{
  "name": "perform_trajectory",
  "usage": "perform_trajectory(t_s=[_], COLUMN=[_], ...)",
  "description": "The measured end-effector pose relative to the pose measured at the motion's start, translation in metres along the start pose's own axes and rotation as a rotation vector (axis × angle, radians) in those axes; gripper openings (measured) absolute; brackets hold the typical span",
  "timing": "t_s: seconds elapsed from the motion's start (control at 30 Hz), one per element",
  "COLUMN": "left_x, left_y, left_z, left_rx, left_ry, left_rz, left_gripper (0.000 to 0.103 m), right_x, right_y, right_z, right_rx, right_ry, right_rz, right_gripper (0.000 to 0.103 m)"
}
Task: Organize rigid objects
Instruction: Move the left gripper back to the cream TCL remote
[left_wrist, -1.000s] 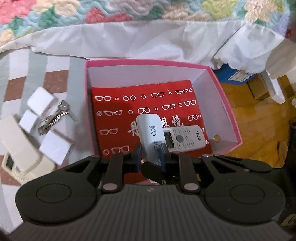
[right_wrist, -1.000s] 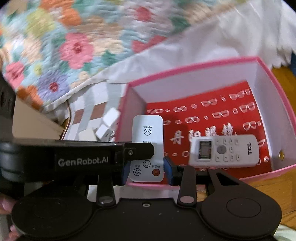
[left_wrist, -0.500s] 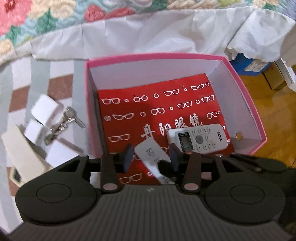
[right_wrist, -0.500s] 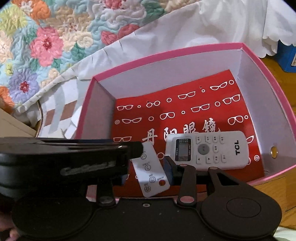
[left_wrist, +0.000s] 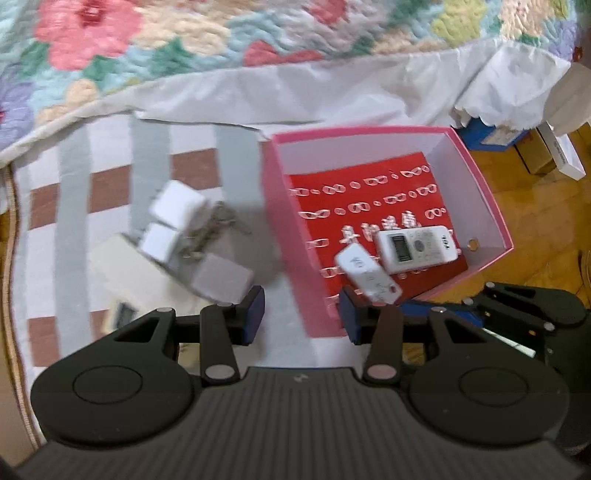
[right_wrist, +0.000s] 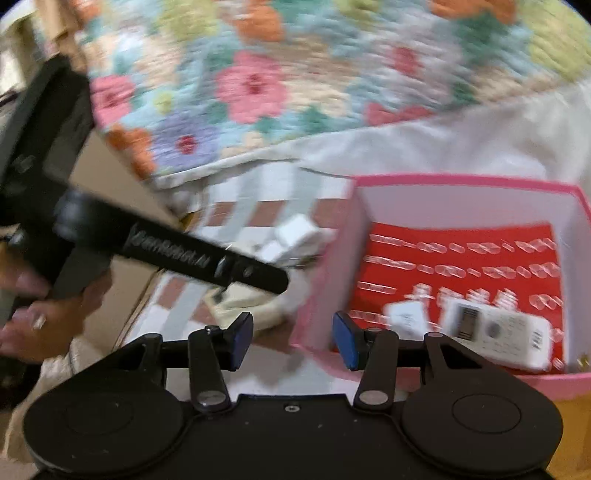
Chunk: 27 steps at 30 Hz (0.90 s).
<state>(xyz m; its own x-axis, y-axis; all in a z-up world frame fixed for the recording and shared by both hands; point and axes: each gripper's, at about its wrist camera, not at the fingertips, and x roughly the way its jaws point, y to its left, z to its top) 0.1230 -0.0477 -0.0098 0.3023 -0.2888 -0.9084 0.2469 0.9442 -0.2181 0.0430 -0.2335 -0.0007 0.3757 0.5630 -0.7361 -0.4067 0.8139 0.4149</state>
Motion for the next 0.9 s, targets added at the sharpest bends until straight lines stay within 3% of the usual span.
perform_trajectory(t_s=[0.2, 0.37, 0.43, 0.57, 0.67, 0.8, 0.9], left_x=[-0.041, -0.043, -0.035, 0.0, 0.037, 0.064, 0.083], left_y=[0.053, 0.102, 0.12, 0.157, 0.18, 0.204, 0.211], left_z=[-0.015, -0.026, -0.032, -0.039, -0.034, -0.039, -0.047], left_rx=[-0.004, -0.037, -0.071, -0.126, -0.141, -0.203, -0.198], left_ry=[-0.054, -0.084, -0.089, -0.076, -0.033, 0.0, 0.018], left_rz=[0.016, 0.046, 0.046, 0.047, 0.145, 0.077, 0.08], left_gripper=[0.047, 0.054, 0.056, 0.063, 0.063, 0.063, 0.063], right_x=[0.006, 0.043, 0.061, 0.11, 0.147, 0.176, 0.193], right_y=[0.056, 0.079, 0.08, 0.07, 0.054, 0.049, 0.049], right_z=[0.004, 0.002, -0.005, -0.018, -0.03, -0.037, -0.04], right_rx=[-0.187, -0.163, -0.142, -0.011, 0.149, 0.2, 0.253], right_ry=[-0.029, -0.012, 0.004, 0.101, 0.155, 0.153, 0.153], right_rz=[0.131, 0.188, 0.179, 0.142, 0.095, 0.022, -0.01], right_gripper=[0.064, 0.073, 0.081, 0.081, 0.081, 0.081, 0.081])
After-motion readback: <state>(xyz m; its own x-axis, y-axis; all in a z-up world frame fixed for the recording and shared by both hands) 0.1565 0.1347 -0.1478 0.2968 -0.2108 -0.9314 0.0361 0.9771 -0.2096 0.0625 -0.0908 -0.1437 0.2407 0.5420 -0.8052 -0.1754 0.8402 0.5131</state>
